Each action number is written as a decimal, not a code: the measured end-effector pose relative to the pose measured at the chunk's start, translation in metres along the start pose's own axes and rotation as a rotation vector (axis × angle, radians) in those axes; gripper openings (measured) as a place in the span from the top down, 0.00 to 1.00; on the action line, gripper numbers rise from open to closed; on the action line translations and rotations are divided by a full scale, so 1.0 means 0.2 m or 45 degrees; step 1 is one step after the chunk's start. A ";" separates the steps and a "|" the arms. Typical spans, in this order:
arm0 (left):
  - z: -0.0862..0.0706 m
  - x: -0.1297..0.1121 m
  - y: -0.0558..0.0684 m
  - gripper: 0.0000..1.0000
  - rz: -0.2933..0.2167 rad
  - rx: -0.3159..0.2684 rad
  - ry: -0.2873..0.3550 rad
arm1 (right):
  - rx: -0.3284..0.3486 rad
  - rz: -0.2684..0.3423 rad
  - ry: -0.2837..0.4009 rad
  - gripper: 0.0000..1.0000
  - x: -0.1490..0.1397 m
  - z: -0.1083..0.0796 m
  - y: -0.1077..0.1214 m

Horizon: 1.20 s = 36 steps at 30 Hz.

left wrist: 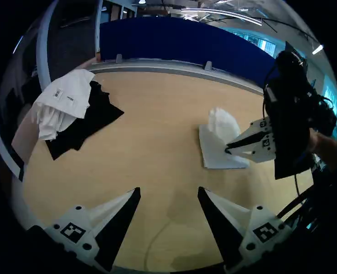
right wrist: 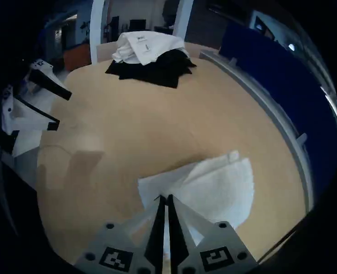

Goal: Fold towel

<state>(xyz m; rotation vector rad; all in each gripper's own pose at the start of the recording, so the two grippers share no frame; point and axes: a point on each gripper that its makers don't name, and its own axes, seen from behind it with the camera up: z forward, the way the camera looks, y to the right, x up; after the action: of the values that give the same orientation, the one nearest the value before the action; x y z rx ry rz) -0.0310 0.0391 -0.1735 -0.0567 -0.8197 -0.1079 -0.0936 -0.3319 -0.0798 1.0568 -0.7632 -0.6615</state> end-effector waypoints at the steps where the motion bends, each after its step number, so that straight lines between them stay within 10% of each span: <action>1: 0.00 0.00 0.00 0.07 0.000 0.000 0.000 | 0.011 0.013 -0.001 0.96 0.00 0.03 -0.02; 8: -0.01 0.01 0.00 0.07 0.000 -0.011 0.004 | 0.037 0.087 0.001 0.89 -0.01 0.12 -0.07; 14: -0.01 0.01 -0.01 0.07 -0.013 -0.020 0.005 | 0.038 0.125 0.019 0.43 -0.01 0.07 -0.05; 18: -0.01 0.02 -0.01 0.07 -0.017 -0.023 0.010 | 0.022 0.152 0.041 0.30 -0.01 0.03 -0.03; 36: -0.02 0.02 0.02 0.07 -0.013 -0.036 0.009 | -0.089 0.294 -0.069 0.28 -0.39 -0.16 0.02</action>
<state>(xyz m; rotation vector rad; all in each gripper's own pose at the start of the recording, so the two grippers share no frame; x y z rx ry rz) -0.0248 0.0420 -0.1729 -0.0788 -0.8118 -0.1291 -0.1121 -0.2518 -0.1031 0.8741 -0.8880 -0.5165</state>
